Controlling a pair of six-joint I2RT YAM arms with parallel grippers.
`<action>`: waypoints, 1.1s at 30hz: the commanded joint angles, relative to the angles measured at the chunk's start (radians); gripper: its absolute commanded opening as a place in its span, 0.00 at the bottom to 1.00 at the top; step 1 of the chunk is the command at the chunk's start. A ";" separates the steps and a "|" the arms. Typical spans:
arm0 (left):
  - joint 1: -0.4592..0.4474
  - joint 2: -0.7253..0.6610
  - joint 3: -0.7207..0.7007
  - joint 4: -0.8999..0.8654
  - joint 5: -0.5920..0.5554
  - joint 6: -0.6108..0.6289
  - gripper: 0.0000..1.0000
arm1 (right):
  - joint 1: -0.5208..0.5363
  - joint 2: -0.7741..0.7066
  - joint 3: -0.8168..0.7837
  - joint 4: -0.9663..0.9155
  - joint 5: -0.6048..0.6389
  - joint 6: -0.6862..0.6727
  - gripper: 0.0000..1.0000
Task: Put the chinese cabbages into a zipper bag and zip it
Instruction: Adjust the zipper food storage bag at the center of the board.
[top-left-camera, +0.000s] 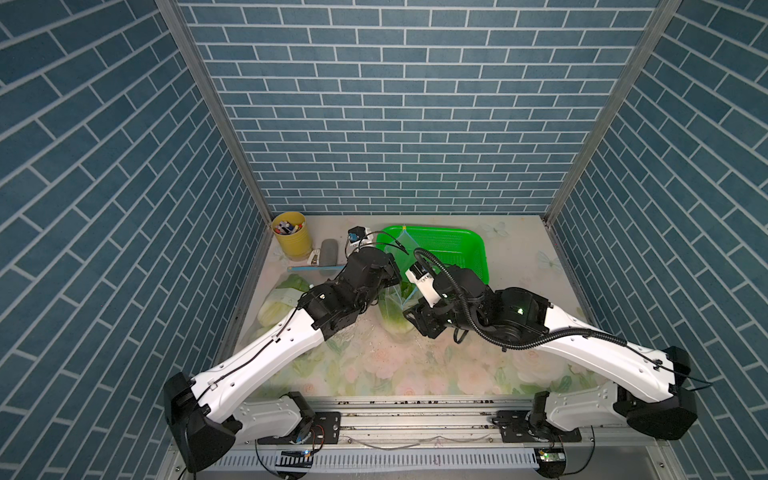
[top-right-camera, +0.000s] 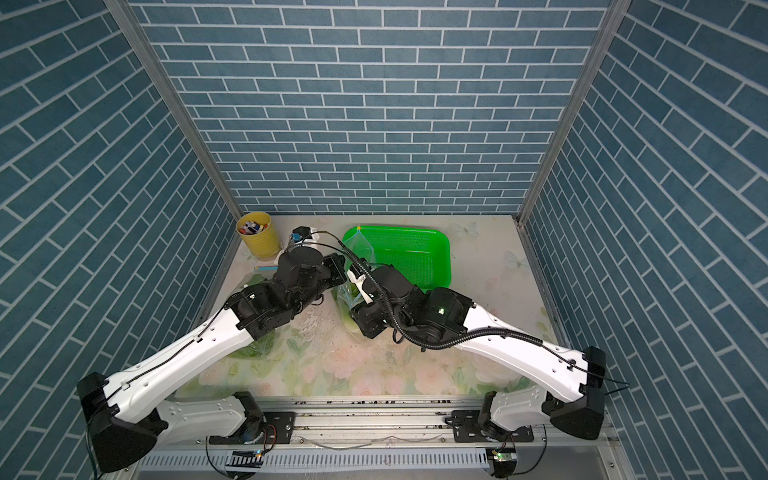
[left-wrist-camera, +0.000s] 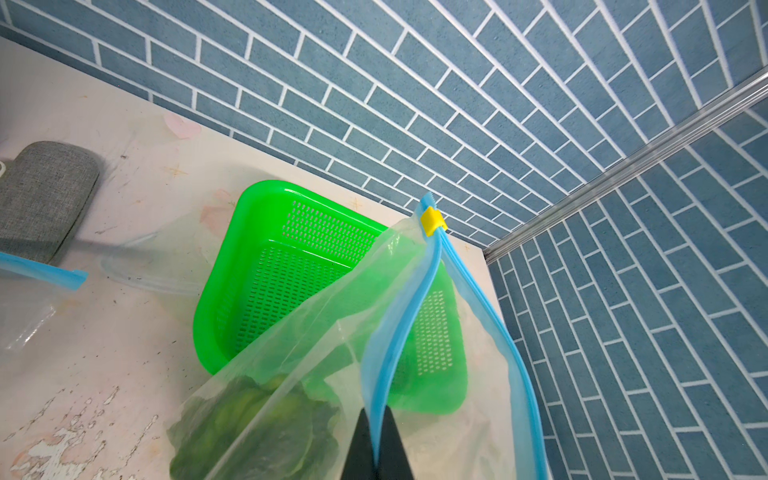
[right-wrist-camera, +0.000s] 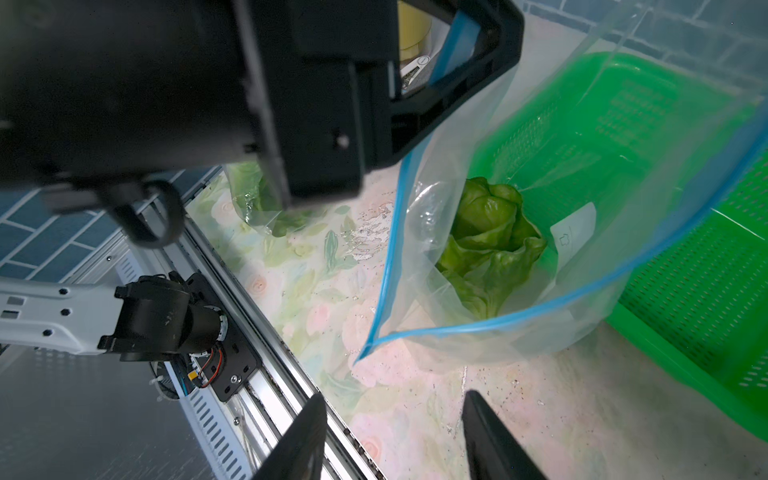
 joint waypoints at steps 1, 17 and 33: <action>0.007 -0.005 0.004 0.023 0.000 -0.010 0.00 | 0.010 0.032 0.000 0.041 0.038 0.071 0.53; 0.007 -0.015 -0.026 0.044 -0.007 -0.042 0.00 | 0.008 0.083 0.008 0.101 0.150 0.069 0.20; 0.009 -0.069 -0.066 0.037 -0.072 -0.054 0.10 | 0.009 0.068 0.077 0.022 0.109 -0.078 0.00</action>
